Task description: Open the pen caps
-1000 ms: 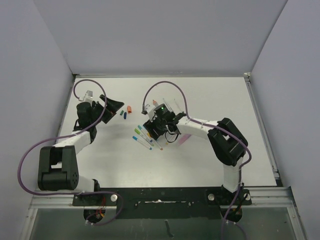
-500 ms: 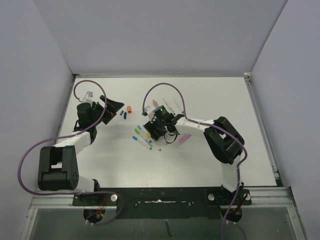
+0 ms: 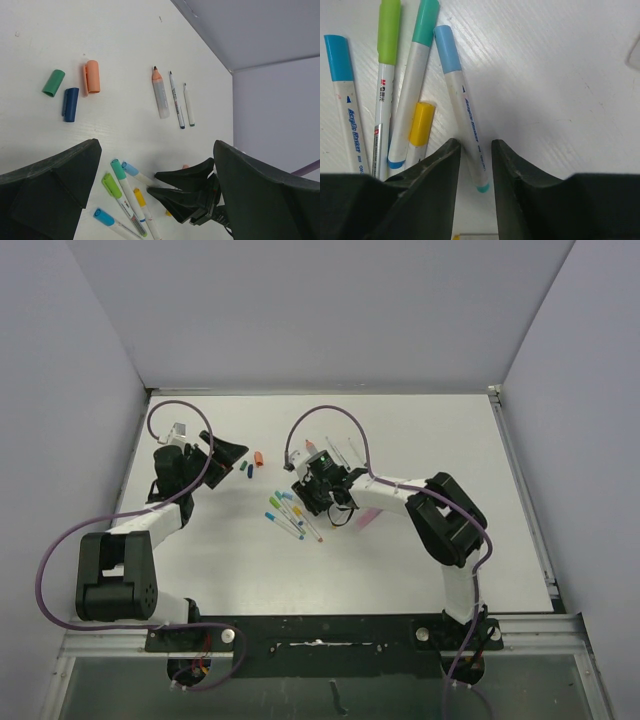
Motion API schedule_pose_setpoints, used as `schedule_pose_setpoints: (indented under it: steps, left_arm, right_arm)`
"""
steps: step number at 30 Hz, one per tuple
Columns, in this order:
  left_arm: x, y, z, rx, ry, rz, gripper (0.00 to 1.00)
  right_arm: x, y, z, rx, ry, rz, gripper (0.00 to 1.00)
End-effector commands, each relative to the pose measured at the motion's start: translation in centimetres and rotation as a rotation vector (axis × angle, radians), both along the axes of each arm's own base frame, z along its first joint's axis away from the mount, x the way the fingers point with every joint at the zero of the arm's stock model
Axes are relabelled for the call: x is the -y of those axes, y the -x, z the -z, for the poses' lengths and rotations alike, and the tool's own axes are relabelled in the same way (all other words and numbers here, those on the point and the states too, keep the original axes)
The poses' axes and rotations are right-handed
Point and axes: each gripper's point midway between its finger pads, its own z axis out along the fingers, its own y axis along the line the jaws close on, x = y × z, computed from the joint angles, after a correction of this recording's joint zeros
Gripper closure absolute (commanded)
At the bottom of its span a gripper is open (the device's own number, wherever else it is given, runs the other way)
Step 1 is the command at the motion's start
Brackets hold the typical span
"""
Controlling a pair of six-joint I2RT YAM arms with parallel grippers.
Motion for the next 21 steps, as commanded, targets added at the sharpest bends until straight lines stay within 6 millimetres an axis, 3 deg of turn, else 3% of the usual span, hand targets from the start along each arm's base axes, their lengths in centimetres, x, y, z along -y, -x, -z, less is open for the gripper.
schedule_pose_setpoints:
  steps: [1,8,11,14,21]
  left_arm:
    - [0.2,-0.4,-1.1,0.04,-0.001,0.008,0.02]
    - [1.3,-0.4,-0.9,0.022,-0.009,0.022,0.02]
    - [3.0,-0.2,-0.5,0.007,-0.019,0.046,0.02]
    - [5.6,0.0,0.1,-0.005,-0.024,0.079,0.02]
    - [9.5,-0.4,1.2,-0.005,0.011,0.142,0.06]
  right_arm:
    - [-0.6,0.0,0.2,-0.004,0.004,-0.021,0.72]
    - [-0.3,-0.6,-0.1,0.004,0.012,0.011,0.99]
    - [-0.1,-1.6,-1.5,0.019,-0.037,0.06,1.0]
    - [-0.3,-2.5,-4.0,0.052,-0.133,0.093,1.0]
    - [-1.3,-2.5,-9.2,0.114,-0.262,0.058,1.0]
